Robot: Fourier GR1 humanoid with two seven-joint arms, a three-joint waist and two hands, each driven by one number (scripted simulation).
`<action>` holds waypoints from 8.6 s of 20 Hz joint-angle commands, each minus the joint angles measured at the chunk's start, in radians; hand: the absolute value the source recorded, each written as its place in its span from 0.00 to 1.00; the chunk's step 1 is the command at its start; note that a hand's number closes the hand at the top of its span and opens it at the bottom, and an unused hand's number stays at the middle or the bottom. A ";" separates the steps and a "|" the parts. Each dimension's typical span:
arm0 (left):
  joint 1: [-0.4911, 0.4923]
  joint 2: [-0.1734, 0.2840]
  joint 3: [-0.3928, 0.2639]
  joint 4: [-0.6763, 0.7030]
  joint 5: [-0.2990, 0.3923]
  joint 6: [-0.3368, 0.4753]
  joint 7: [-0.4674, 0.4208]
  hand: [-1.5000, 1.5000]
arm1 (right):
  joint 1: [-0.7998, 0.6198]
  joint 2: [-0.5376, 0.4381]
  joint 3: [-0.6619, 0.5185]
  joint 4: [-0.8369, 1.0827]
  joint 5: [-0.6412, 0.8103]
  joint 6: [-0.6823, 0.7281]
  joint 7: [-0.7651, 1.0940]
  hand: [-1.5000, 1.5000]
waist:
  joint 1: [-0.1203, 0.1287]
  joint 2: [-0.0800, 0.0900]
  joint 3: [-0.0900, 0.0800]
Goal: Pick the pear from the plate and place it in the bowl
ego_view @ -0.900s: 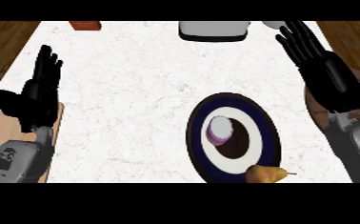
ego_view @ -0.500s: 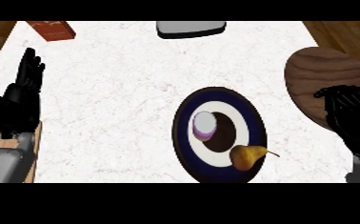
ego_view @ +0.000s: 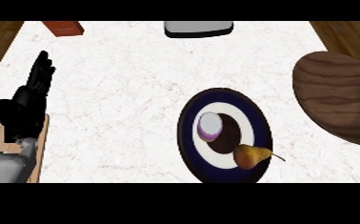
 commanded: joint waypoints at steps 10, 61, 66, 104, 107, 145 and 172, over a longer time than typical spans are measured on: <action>-0.110 -0.009 -0.041 -0.027 -0.051 -0.037 0.110 0.50 | 0.379 -0.186 0.026 -0.326 0.321 -0.081 0.216 0.00 | 0.071 0.018 -0.006; -0.039 -0.280 0.116 -0.109 -0.326 -0.178 0.155 0.50 | -0.238 -0.014 0.388 -0.084 1.031 -0.067 0.863 1.00 | 0.079 0.011 -0.004; -0.044 -0.297 0.139 -0.094 -0.329 -0.217 0.151 0.50 | -0.168 0.002 0.393 -0.100 1.047 -0.119 0.777 1.00 | 0.077 0.011 -0.004; -0.025 -0.258 0.248 -0.038 -0.274 -0.318 0.057 0.50 | -0.645 -0.020 0.253 -0.318 1.379 -0.349 1.506 1.00 | 0.080 0.014 -0.003; -0.049 -0.306 0.188 -0.091 -0.341 -0.261 0.129 0.50 | -0.657 -0.104 0.107 -0.233 1.189 -0.377 1.358 1.00 | 0.080 0.014 -0.002; -0.107 -0.337 0.219 -0.015 -0.353 -0.288 0.093 0.50 | -1.087 -0.470 -0.495 1.255 0.752 -0.350 0.228 0.00 | 0.100 0.020 -0.001; -0.069 -0.355 0.248 -0.055 -0.387 -0.305 0.115 0.50 | -0.373 -0.347 -0.594 0.670 0.360 0.252 0.093 0.00 | 0.074 0.011 -0.004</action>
